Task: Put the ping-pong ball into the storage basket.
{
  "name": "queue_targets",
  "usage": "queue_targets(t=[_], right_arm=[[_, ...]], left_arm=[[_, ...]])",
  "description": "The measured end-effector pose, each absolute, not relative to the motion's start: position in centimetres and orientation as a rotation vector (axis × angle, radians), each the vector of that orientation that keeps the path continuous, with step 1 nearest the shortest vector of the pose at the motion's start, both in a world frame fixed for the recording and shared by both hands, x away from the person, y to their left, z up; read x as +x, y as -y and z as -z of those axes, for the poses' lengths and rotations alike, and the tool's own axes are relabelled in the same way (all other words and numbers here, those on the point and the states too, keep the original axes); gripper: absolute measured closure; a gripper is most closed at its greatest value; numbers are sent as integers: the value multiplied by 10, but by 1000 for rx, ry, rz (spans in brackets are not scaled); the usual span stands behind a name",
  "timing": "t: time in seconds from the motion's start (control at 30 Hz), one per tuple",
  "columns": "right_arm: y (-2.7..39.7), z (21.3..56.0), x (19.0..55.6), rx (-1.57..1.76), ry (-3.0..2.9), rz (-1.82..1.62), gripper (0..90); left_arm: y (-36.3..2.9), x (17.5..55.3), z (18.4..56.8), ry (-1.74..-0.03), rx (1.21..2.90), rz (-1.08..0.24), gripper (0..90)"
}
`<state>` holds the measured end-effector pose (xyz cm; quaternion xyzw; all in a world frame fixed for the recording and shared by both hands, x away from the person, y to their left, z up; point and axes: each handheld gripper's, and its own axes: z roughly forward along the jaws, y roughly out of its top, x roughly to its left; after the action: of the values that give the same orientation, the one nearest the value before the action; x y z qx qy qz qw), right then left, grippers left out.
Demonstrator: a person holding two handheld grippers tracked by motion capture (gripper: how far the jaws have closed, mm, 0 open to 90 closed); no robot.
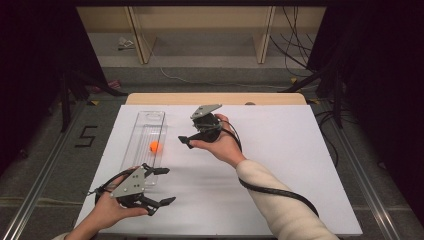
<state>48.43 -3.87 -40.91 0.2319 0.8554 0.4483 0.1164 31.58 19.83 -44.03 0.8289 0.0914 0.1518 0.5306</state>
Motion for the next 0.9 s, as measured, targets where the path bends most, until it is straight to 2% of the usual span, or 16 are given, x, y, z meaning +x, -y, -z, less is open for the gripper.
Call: queue_targets(t=[0.9], right_arm=[[91,419,476,781,-2474,-1278,164]], left_arm=[[-198,316,441,-221,1980,-362,173]])
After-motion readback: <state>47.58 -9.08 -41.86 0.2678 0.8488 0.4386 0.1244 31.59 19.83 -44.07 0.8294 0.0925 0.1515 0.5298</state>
